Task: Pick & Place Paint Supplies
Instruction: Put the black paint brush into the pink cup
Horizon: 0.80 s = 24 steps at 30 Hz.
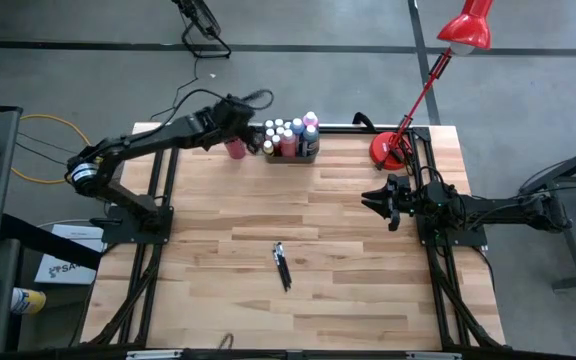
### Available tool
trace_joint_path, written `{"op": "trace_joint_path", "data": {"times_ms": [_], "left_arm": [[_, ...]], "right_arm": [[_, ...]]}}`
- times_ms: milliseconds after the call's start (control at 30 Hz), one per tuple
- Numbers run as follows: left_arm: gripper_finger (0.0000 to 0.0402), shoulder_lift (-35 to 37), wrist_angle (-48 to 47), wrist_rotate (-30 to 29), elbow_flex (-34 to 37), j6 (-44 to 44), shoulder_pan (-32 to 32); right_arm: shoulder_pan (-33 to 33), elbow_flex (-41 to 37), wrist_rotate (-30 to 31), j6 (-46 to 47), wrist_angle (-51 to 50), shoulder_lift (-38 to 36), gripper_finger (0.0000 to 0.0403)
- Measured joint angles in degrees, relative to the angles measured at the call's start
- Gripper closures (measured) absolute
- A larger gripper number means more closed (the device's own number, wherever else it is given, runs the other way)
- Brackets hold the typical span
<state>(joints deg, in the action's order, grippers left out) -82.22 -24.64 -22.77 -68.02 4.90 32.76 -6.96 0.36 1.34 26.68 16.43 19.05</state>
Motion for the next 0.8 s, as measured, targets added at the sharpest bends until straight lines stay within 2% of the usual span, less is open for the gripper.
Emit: {"op": "trace_joint_path", "data": {"times_ms": [133,200,267,400,600,800], "left_arm": [[0.0239,0.8,-4.3,10.2,0.0,-2.3,-3.6],[0.0239,0.9,-8.4,13.3,0.0,3.3,-5.5],[0.0239,0.6,-12.3,13.8,0.0,11.5,-8.1],[0.0239,-0.7,-17.3,9.1,0.0,24.7,-15.4],[0.0239,-2.2,-18.8,0.3,-0.1,42.1,-26.5],[0.0239,-5.7,-18.0,-0.7,-0.1,55.2,-34.6]], "right_arm": [[0.0,0.0,0.0,0.0,0.0,0.0,0.0280],[0.0,0.0,0.0,0.0,0.0,0.0,0.0280],[0.0,0.0,0.0,0.0,0.0,0.0,0.0280],[0.0,0.0,0.0,0.0,0.0,0.0,0.0280],[0.0,0.0,0.0,0.0,0.0,0.0,0.0280],[0.0,0.0,0.0,0.0,0.0,0.0,0.0280]]}}
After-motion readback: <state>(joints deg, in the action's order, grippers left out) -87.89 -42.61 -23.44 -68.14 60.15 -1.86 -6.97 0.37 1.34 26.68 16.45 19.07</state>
